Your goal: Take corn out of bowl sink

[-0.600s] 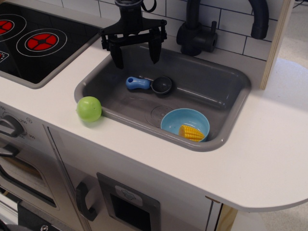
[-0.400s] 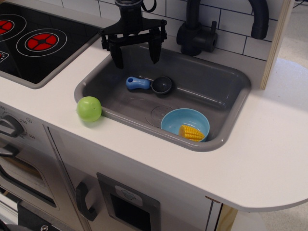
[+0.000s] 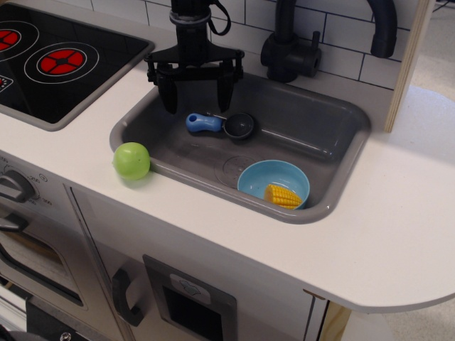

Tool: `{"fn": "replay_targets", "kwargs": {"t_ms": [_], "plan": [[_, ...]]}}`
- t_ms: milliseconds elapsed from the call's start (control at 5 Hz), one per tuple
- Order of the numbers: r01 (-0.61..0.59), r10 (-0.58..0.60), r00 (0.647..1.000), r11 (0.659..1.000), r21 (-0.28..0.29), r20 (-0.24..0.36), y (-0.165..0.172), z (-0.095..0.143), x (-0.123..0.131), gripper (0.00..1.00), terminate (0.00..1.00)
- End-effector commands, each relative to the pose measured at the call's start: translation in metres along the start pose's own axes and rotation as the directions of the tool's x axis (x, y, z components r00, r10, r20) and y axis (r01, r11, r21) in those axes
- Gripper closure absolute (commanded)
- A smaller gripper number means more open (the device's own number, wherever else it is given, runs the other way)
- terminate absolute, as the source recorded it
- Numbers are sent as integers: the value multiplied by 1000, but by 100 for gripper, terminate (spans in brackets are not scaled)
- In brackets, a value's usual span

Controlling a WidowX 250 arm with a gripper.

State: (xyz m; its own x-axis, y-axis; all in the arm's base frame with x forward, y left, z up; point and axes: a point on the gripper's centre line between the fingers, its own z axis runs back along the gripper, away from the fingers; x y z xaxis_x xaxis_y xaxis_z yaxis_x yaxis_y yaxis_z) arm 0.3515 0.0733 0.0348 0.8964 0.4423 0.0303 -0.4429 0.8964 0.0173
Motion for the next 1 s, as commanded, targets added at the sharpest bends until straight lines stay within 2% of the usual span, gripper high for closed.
{"fn": "replay_targets", "kwargs": {"t_ms": [0,200,400,600,800], "plan": [[470,-469,878,883,18,97,-35,32,-14,0,0],[673,-669,734,740,5,118,-47,37,-30,0,0],[833,-823,539,552,29,180,-52,39,-46,0,0],[912,-904,398,408,33,156,-59,31,-57,0,0],[928,-921,353,367,59,165,-68,24,-64,0,0]]}}
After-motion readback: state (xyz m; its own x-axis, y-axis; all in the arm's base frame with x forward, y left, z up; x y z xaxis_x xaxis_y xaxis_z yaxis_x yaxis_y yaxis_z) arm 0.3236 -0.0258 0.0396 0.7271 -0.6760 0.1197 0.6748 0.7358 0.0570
